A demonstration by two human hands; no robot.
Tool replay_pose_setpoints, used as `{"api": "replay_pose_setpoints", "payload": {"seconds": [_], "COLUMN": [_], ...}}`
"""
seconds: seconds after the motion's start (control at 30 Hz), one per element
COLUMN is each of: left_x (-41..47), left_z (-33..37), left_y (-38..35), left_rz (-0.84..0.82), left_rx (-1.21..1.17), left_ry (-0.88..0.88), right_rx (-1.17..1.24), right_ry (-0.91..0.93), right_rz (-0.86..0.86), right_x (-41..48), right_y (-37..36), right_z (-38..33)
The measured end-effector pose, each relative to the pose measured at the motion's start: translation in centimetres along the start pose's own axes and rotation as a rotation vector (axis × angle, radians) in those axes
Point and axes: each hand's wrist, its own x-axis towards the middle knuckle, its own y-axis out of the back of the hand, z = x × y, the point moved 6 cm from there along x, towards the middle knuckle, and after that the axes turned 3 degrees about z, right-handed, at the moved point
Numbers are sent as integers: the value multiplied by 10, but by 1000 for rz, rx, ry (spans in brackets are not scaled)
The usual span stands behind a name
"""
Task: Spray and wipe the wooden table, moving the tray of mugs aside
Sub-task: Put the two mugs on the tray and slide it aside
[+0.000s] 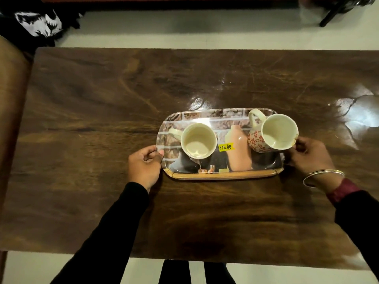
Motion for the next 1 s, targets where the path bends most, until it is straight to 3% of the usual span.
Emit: {"api": "replay_pose_setpoints", "payload": {"seconds": [0.33, 0.57, 0.77, 1.0], "left_x": [12, 14, 31, 60], "left_z": [-8, -15, -36, -53], "left_y": [92, 182, 222, 236], "left_rz": [146, 193, 308, 371], "left_rx": [-232, -422, -489, -514], "left_ry": [143, 211, 275, 311], "right_rx": [-141, -298, -450, -608], "right_ry": [265, 528, 754, 989], "right_rz": [-107, -240, -347, -353], "right_x": [26, 26, 37, 61], "right_y": [-62, -164, -262, -382], "right_z": [-144, -312, -409, -492]}}
